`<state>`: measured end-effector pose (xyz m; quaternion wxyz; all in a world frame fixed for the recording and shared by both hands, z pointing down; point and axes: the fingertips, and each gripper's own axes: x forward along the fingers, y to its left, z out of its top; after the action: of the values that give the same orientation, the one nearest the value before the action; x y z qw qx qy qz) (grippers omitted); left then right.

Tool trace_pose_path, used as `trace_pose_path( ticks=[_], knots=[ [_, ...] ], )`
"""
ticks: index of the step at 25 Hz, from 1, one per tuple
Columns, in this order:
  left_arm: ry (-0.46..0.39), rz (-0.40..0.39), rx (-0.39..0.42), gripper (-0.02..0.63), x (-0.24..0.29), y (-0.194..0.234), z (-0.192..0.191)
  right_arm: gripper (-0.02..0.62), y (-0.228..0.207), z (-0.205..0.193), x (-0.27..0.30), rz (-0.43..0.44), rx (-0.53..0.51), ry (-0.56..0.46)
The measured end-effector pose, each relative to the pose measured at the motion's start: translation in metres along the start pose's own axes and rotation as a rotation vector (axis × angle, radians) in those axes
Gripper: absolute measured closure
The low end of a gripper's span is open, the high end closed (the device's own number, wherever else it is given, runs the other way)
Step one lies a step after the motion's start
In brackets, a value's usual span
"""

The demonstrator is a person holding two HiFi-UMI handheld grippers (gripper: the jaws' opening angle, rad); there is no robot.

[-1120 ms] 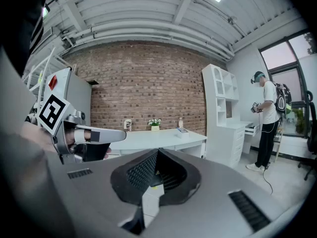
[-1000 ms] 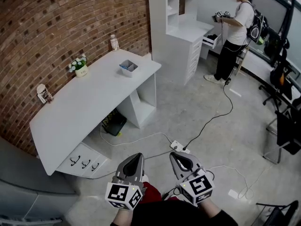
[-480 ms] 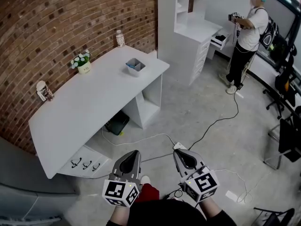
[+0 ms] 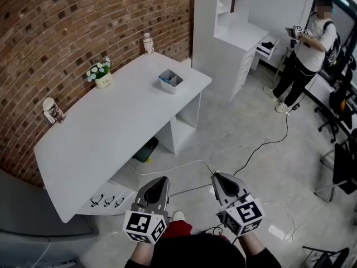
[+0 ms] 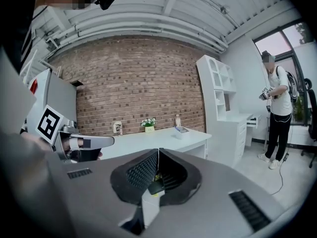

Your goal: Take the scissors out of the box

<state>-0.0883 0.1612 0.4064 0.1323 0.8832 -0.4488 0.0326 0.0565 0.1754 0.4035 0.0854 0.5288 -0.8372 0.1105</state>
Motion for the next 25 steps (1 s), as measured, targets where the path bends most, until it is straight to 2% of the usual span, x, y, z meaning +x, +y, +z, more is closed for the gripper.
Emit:
trace_pose_path(
  ticks=[11, 18, 25],
  knots=[
    [0.0, -0.015, -0.009, 0.603, 0.002, 0.05, 0.009, 0.587, 0.015, 0.002, 0.034, -0.049, 0.005, 0.026],
    [-0.014, -0.031, -0.009, 0.603, 0.004, 0.055, 0.013, 0.586, 0.012, 0.006, 0.037, -0.074, 0.003, 0.024],
    [-0.038, -0.05, 0.029, 0.603, 0.012, 0.057, 0.028, 0.586, 0.006, 0.009, 0.044, -0.09, 0.023, 0.028]
  ],
)
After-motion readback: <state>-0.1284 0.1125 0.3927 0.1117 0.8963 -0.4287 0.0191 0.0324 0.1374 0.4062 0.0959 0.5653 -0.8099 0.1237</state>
